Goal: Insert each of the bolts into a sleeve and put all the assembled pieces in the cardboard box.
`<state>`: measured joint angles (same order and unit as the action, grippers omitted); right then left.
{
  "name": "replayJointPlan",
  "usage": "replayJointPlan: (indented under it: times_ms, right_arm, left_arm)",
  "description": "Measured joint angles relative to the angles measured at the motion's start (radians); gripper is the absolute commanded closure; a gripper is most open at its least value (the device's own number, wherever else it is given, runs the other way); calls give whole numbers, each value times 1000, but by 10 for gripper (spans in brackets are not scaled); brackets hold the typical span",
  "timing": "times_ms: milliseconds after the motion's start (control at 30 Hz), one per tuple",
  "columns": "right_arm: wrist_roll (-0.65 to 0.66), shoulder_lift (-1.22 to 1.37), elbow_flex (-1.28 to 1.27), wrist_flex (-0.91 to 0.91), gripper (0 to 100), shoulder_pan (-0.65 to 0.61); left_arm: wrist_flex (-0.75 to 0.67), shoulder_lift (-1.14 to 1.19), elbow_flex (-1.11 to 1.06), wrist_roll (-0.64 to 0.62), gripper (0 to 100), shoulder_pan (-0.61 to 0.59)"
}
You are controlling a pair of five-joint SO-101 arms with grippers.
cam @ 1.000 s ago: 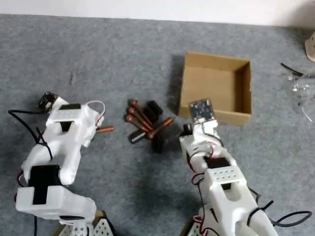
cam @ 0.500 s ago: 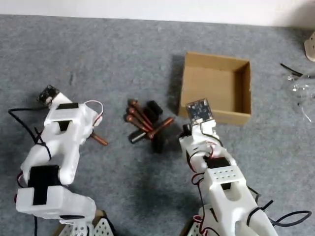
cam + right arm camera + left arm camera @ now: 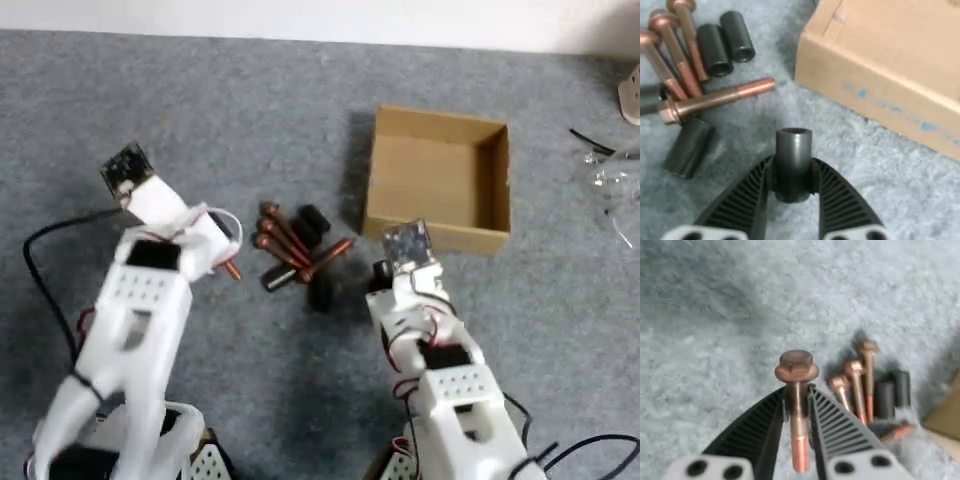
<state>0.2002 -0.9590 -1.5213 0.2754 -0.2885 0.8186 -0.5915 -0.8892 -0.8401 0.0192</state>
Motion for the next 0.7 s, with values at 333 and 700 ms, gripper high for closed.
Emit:
replayJointPlan:
  times_ms: [333, 700]
  right_arm:
    - [2, -446, -153, -2, 995, -164]
    - [2, -686, -155, 189, 995, -356]
  left_arm:
    - [-43, -344, -256, 57, 996, 32]
    - [-141, -845, -508, 107, 996, 100]
